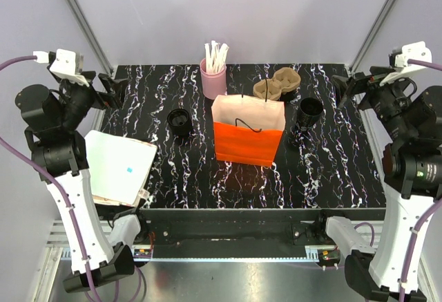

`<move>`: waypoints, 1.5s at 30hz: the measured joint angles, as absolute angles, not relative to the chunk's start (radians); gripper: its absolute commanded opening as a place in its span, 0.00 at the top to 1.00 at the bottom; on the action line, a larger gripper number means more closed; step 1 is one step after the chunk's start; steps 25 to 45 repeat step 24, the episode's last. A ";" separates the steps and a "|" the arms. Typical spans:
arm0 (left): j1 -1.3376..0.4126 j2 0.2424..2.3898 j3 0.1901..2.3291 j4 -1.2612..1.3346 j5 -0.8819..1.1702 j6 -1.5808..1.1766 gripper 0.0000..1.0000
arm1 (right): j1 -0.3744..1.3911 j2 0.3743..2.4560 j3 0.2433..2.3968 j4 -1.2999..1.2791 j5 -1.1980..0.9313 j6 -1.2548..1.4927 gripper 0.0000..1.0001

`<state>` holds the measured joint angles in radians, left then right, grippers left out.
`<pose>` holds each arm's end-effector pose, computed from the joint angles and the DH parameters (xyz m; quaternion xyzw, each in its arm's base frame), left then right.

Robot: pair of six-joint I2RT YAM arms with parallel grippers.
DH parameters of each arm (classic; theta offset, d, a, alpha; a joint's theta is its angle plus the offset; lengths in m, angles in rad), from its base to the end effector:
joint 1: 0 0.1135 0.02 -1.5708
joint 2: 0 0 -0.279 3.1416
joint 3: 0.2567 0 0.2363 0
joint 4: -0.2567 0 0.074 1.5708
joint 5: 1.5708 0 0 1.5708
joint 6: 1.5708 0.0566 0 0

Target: Pack the takeout coffee

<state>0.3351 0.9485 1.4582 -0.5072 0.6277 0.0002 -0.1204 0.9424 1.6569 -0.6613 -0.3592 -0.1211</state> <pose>0.1501 0.0171 0.5044 0.1036 0.6988 -0.1026 0.7003 0.1177 0.0058 0.5410 -0.1299 0.6769 0.0360 0.7236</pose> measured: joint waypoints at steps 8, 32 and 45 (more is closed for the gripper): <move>0.336 0.890 1.409 -0.524 0.570 -0.029 0.01 | -0.120 0.907 1.658 -0.680 -0.359 -0.104 0.00; 0.373 0.865 1.390 -0.521 0.577 -0.080 0.01 | -0.120 0.883 1.647 -0.685 -0.380 -0.069 0.00; 0.373 0.865 1.390 -0.521 0.577 -0.080 0.01 | -0.120 0.883 1.647 -0.685 -0.380 -0.069 0.00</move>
